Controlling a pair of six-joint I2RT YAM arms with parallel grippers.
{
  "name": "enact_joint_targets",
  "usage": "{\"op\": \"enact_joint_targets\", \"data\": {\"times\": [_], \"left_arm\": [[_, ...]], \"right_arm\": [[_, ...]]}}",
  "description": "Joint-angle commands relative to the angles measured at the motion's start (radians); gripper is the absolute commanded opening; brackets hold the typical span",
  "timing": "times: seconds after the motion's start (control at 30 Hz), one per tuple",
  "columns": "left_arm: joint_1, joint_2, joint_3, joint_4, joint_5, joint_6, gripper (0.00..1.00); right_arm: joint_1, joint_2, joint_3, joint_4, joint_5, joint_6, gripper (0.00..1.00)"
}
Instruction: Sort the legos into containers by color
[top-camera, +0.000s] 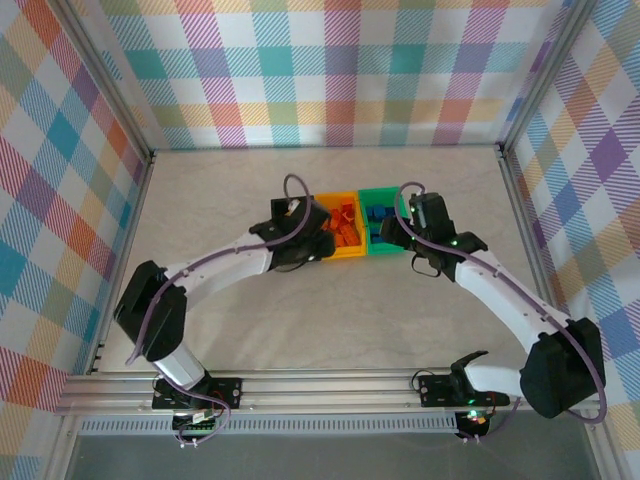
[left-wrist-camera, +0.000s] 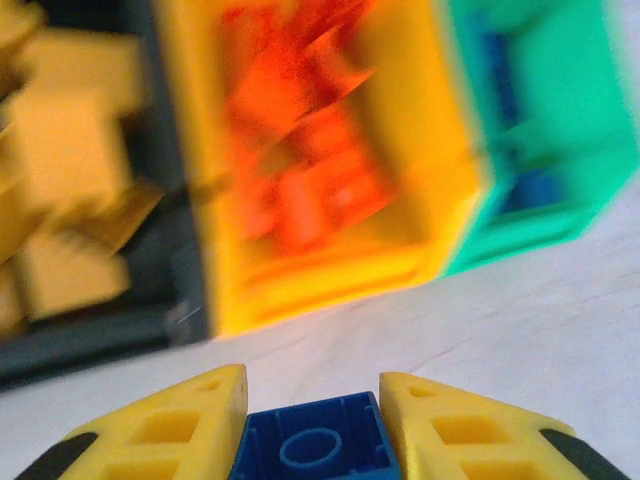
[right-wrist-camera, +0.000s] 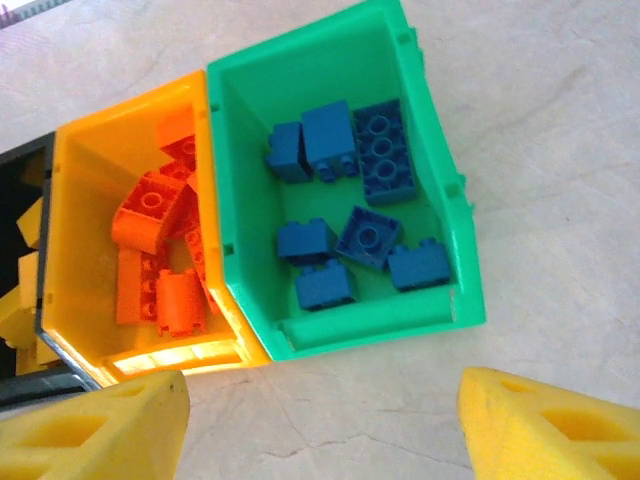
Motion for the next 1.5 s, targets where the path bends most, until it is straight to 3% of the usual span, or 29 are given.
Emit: {"op": "enact_joint_targets", "data": {"times": [0.0,0.4,0.67,0.87,0.9,1.0,1.03,1.23,1.3,1.47], "left_arm": [[-0.022,0.161,0.216,-0.024,0.059,0.026,0.32],[-0.025,0.713,1.04,-0.345,0.031,0.077,0.3],[-0.025,0.837,1.169,-0.401,0.058,0.067,0.32],[-0.025,0.853,1.169,-0.44,0.037,0.085,0.34],[-0.025,0.851,1.168,-0.454,0.03,0.091,0.39],[-0.025,0.836,1.156,-0.463,0.031,0.1,0.71],[-0.031,0.821,1.151,-0.452,0.037,0.101,0.78],[-0.051,0.681,1.091,-0.398,0.005,0.109,0.94],[-0.049,0.584,0.98,-0.333,-0.005,0.106,1.0],[-0.003,0.202,0.461,-0.042,-0.086,0.079,1.0]], "right_arm": [[-0.003,-0.04,-0.037,-0.015,0.04,0.032,0.72],[-0.029,-0.151,-0.102,-0.075,0.064,0.034,0.74],[-0.035,-0.172,-0.101,-0.077,0.069,0.022,0.75],[-0.039,-0.188,-0.107,-0.077,0.064,0.026,0.75],[-0.039,-0.19,-0.108,-0.076,0.061,0.026,0.76],[-0.04,-0.188,-0.106,-0.076,0.055,0.027,0.83],[-0.039,-0.186,-0.105,-0.074,0.056,0.031,0.85],[-0.04,-0.194,-0.103,-0.058,0.058,0.036,1.0],[-0.04,-0.195,-0.105,-0.047,0.053,0.031,1.0],[-0.04,-0.189,-0.127,-0.001,0.043,0.022,1.0]]}}
